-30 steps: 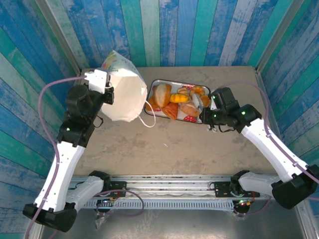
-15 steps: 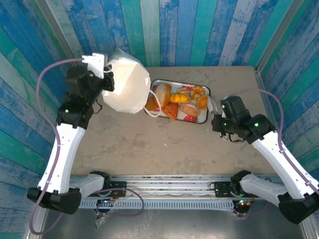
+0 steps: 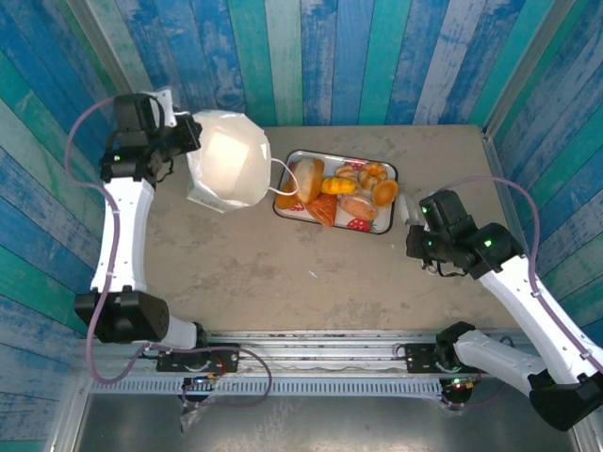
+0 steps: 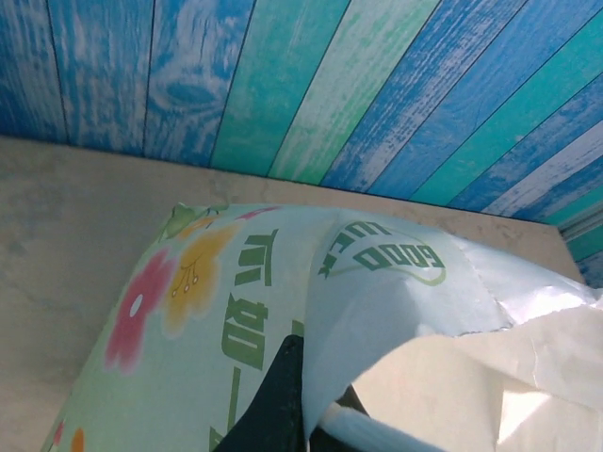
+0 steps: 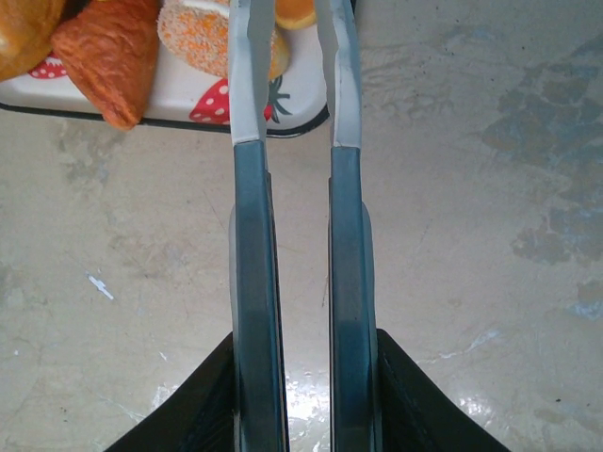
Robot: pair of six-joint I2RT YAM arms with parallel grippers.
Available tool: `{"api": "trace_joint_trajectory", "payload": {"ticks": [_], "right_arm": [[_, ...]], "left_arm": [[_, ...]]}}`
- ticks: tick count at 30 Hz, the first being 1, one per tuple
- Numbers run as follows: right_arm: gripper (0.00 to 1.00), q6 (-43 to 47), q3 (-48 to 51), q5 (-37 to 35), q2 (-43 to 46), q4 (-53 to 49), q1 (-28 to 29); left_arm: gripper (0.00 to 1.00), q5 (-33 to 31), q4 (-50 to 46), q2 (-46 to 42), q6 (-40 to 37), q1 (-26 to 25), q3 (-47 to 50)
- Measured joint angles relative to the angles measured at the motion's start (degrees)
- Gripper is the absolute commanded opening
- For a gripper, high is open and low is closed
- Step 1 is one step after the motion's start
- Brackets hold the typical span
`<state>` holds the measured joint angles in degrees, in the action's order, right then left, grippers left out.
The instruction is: Take the fake bread out of the paper bag
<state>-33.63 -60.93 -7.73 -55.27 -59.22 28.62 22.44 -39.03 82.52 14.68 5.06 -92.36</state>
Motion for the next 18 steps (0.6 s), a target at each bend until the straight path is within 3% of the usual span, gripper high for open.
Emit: {"api": "trace_joint_trajectory", "payload": {"ticks": [5, 9, 18], "right_arm": [[0.35, -0.02, 0.11, -0.11, 0.0, -0.28, 0.0], [0.35, -0.04, 0.11, -0.24, 0.0, -0.35, 0.0], [0.35, -0.11, 0.11, -0.46, -0.22, -0.35, 0.0]], "left_arm": [[0.0, 7.06, 1.81, 2.03, 4.83, 4.28, 2.14], [0.0, 10.99, 4.35, 4.48, 7.82, 4.81, 2.82], [0.01, 13.68, 7.76, 11.78, 11.47, 4.81, 2.47]]}}
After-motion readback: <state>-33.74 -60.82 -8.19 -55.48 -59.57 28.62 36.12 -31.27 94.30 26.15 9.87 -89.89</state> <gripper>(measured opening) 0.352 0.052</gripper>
